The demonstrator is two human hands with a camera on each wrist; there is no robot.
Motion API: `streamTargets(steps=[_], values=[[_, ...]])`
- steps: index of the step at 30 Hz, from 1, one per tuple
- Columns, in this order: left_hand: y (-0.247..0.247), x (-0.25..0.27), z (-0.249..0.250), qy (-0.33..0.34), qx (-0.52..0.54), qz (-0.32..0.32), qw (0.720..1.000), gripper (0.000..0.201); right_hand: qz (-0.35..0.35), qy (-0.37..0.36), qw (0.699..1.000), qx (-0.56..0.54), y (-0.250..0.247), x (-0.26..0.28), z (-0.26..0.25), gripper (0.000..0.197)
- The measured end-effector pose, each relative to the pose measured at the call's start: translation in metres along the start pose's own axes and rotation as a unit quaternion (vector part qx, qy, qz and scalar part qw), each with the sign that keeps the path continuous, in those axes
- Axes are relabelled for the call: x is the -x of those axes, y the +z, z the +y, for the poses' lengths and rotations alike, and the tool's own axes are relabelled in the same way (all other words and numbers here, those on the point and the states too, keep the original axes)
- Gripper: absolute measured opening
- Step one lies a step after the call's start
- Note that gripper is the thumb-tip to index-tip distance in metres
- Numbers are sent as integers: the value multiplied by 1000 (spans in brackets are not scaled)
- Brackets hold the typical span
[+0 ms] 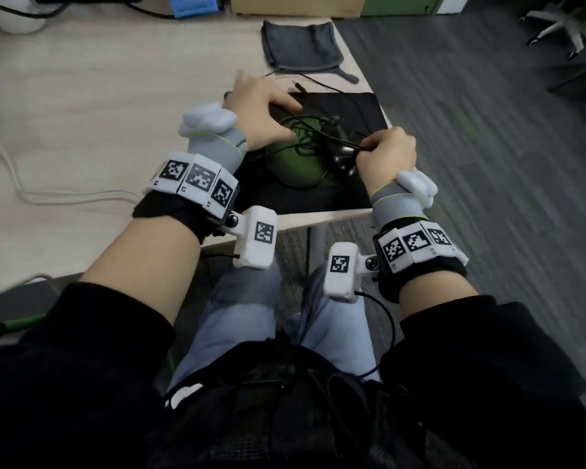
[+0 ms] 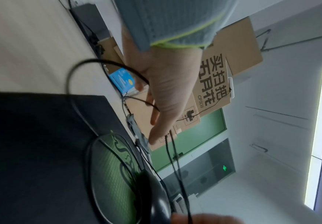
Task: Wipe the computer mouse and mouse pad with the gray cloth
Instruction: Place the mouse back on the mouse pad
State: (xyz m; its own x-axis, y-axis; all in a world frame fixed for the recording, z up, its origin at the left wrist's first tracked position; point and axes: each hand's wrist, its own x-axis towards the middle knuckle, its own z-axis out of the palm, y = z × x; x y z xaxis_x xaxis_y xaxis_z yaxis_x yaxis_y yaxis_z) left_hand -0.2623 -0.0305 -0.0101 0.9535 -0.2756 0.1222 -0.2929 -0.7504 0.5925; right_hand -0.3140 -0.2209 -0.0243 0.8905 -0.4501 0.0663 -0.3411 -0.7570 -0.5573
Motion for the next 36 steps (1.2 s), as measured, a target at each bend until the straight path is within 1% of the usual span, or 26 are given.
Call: streamTargets(steps=[1, 2, 3, 6, 8, 10, 12, 13, 14, 16, 18, 20, 23, 26, 28, 32, 36], values=[[0, 4, -2, -31, -32, 21, 999, 57, -6, 14, 1000, 6, -1, 2, 5, 31], [0, 8, -4, -61, -56, 19, 996, 60, -13, 22, 1000, 10, -1, 3, 7, 31], [1, 11, -7, -85, -67, -3, 994, 63, -18, 28, 999, 10, 0, 4, 10, 32], [8, 24, -16, -145, -55, -81, 985, 73, -18, 37, 999, -10, 3, 9, 19, 36], [14, 30, -20, -170, -45, -109, 978, 80, -1, 27, 999, -31, 7, 13, 26, 40], [18, 36, -21, -194, 17, -100, 976, 89, 22, 16, 999, -31, 12, 16, 33, 39], [19, 37, -23, -232, 65, -61, 969, 97, 38, 16, 999, -4, 18, 15, 37, 32], [19, 38, -22, -248, 66, -57, 965, 93, 32, 21, 999, 8, 21, 15, 39, 33], [18, 40, -20, -259, 47, -66, 963, 82, 20, 25, 999, 22, 24, 15, 40, 37], [17, 41, -18, -256, -7, -103, 961, 57, -2, 23, 999, 46, 31, 13, 41, 46], [16, 41, -15, -249, -48, -128, 959, 48, -19, 22, 997, 65, 36, 10, 41, 52], [17, 40, -17, -238, -86, -151, 955, 47, -45, 23, 995, 82, 38, 6, 42, 58], [16, 41, -22, -231, -103, -168, 953, 48, -72, 14, 993, 90, 38, 0, 44, 63], [14, 42, -17, -227, -108, -168, 953, 43, -77, 11, 993, 90, 36, -7, 45, 64], [12, 44, -11, -224, -135, -169, 950, 38, -78, 14, 993, 89, 37, -9, 44, 64], [11, 45, -3, -215, -197, -193, 937, 38, -80, 13, 992, 94, 38, -7, 47, 63], [15, 41, -9, -204, -204, -196, 937, 36, -85, 12, 992, 89, 40, -6, 49, 63]])
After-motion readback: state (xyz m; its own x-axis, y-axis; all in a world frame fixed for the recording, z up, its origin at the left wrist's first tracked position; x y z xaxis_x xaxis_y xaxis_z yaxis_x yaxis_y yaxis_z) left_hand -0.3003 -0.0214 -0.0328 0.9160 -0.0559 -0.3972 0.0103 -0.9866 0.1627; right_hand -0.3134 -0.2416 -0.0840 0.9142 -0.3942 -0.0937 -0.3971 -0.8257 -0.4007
